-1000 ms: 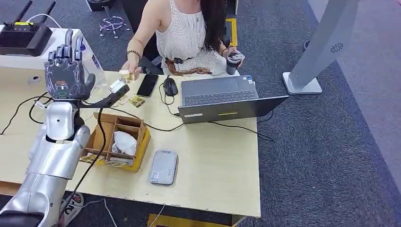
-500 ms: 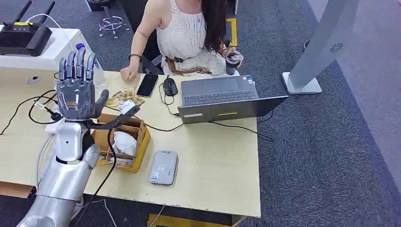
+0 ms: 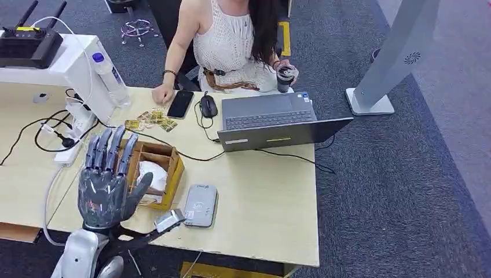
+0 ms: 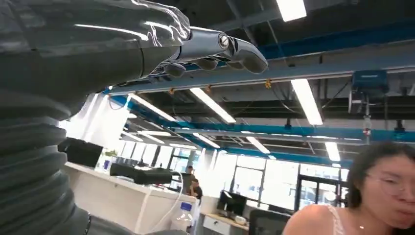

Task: Pass the card to the sensor for recognition and then transmit it.

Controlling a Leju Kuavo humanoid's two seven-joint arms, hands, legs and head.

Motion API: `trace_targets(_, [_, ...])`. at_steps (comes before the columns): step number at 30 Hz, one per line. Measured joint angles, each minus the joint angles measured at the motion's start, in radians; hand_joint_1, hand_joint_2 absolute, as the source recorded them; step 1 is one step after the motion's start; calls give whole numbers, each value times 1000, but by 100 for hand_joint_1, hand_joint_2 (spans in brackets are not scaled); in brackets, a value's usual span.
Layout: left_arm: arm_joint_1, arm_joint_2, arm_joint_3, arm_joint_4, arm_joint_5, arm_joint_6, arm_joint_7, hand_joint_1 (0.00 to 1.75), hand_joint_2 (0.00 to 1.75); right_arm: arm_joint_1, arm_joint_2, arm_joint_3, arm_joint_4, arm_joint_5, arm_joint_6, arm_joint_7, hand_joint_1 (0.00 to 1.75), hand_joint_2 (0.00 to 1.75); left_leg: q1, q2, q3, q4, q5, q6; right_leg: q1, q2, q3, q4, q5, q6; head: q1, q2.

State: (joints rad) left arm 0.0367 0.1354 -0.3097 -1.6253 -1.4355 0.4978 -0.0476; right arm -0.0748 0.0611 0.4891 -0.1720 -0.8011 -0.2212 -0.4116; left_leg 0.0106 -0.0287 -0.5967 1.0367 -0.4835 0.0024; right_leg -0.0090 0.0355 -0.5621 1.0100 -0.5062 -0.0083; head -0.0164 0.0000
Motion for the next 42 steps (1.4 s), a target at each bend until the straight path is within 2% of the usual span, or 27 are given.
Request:
trace_targets(2, [46, 2, -13, -44, 12, -10, -17, 0, 175, 1, 0, -12, 1, -8, -3, -5, 0, 175, 0, 0, 0, 0, 0, 0, 0, 0, 0, 0, 0, 0, 0, 0])
trace_targets(5, [105, 11, -38, -88, 21, -68, -27, 0, 175, 7, -2, -28, 3, -26, -3, -14, 0, 175, 0, 0, 0, 0, 0, 0, 0, -1, 0, 0, 0, 0, 0, 0])
trace_targets(8, [150, 34, -65, -94, 34, -118, 9, 0, 175, 12, -6, -41, 5, -38, -2, -18, 0, 175, 0, 0, 0, 0, 0, 0, 0, -1, 1, 0, 0, 0, 0, 0])
trace_targets(11, [188, 77, -109, -93, 61, -200, 89, 0, 175, 14, -11, -55, 5, -45, -1, -23, 0, 175, 0, 0, 0, 0, 0, 0, 0, 0, 1, 0, 0, 0, 0, 0])
trace_targets(13, [218, 103, -131, -83, 78, -222, 155, 0, 175, 14, -10, -56, 5, -33, -5, -33, 0, 175, 0, 0, 0, 0, 0, 0, 0, 0, 0, 0, 0, 0, 0, 0])
trace_targets(16, [250, 155, -180, -55, 144, -222, 230, 0, 175, 13, -4, -56, 5, -24, -18, -37, 0, 175, 0, -1, 0, 0, 0, 0, 0, -1, 0, 0, -1, -1, 0, 0])
trace_targets(22, [263, 237, -274, -29, 223, -219, 336, 0, 175, 12, 0, -56, 5, -18, -15, -36, 0, 175, 0, -1, 0, -1, 0, 0, 0, -2, 0, 0, -1, -1, 0, 0])
trace_targets(30, [262, 283, -333, -24, 233, -219, 351, 0, 175, 12, 0, -56, 5, -16, -15, -35, 0, 175, 0, -1, 0, -1, 0, 0, 0, -2, 1, 0, -1, -1, 0, 0])
trace_targets(42, [262, 294, -346, -24, 233, -219, 352, 0, 175, 12, 0, -56, 5, -16, -15, -35, 0, 175, 0, -1, 0, -1, 0, 0, 0, -2, 1, 0, -1, -1, 0, 0])
